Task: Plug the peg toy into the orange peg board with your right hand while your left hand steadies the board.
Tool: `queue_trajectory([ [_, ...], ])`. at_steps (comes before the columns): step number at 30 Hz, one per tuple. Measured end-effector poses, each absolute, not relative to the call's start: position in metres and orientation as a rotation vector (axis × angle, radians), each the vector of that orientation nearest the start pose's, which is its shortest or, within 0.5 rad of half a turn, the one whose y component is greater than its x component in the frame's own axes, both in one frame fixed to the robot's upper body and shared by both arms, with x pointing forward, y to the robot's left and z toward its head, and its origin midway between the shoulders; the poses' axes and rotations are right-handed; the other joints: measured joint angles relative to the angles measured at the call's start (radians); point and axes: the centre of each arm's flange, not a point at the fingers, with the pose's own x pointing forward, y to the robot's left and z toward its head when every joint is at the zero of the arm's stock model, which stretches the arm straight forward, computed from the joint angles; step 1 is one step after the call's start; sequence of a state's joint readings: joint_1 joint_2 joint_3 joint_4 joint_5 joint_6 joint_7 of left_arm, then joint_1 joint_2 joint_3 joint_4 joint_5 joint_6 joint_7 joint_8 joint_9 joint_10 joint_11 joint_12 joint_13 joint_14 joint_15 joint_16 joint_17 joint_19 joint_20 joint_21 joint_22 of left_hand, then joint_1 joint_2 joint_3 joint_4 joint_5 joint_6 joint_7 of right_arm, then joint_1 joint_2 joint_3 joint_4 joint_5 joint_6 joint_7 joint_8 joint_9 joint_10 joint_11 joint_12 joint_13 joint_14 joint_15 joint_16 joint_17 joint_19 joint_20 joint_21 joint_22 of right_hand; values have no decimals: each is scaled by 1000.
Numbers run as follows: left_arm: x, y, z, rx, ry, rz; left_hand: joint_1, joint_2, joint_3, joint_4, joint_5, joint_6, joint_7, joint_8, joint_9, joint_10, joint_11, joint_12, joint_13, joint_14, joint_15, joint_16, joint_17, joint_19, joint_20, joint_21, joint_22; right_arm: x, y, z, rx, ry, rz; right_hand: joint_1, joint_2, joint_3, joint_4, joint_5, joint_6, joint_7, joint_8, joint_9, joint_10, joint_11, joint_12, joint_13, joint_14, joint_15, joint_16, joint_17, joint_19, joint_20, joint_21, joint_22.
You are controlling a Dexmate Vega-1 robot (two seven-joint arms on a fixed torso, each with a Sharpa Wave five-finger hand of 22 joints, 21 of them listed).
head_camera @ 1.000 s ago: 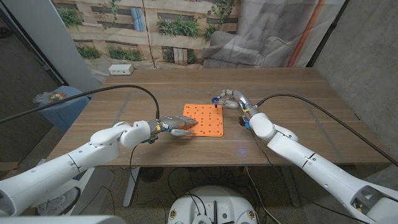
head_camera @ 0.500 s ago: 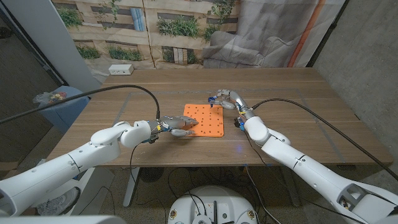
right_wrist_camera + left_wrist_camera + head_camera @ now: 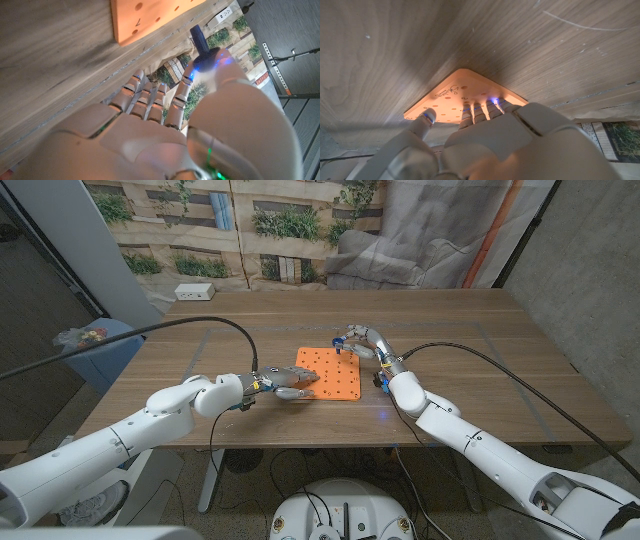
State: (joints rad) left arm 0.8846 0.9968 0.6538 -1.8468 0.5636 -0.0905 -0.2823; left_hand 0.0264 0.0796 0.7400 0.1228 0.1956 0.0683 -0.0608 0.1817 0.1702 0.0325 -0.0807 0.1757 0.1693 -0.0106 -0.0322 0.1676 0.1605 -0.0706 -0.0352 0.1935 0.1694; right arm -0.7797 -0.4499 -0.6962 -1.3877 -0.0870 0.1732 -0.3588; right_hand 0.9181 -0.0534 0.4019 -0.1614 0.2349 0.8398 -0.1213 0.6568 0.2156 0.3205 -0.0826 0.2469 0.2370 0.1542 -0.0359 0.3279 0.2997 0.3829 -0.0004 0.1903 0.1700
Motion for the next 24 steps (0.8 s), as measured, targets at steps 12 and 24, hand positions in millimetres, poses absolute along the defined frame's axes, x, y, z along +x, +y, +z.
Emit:
queue_trajectory([
  [12,564,214,-91,1709,-504,-525,0,0,0,0,0,2,-2,0,0,0,0,2,0,0,0,0,0,-3,0,0,1,641,-129,-68,-631,-730,121,0,0,-7,-1,0,5,5,10,0,-3,-5,0,0,0,0,0,5,-5,-3,0,0],
  [24,564,213,-91,1704,-498,-527,0,0,0,0,0,2,-2,-3,0,0,0,2,0,0,0,0,0,1,4,-3,1,645,-129,-73,-616,-755,116,0,0,-8,0,2,5,5,15,0,-3,-16,-7,0,-13,-5,0,9,-33,-17,-6,0],
])
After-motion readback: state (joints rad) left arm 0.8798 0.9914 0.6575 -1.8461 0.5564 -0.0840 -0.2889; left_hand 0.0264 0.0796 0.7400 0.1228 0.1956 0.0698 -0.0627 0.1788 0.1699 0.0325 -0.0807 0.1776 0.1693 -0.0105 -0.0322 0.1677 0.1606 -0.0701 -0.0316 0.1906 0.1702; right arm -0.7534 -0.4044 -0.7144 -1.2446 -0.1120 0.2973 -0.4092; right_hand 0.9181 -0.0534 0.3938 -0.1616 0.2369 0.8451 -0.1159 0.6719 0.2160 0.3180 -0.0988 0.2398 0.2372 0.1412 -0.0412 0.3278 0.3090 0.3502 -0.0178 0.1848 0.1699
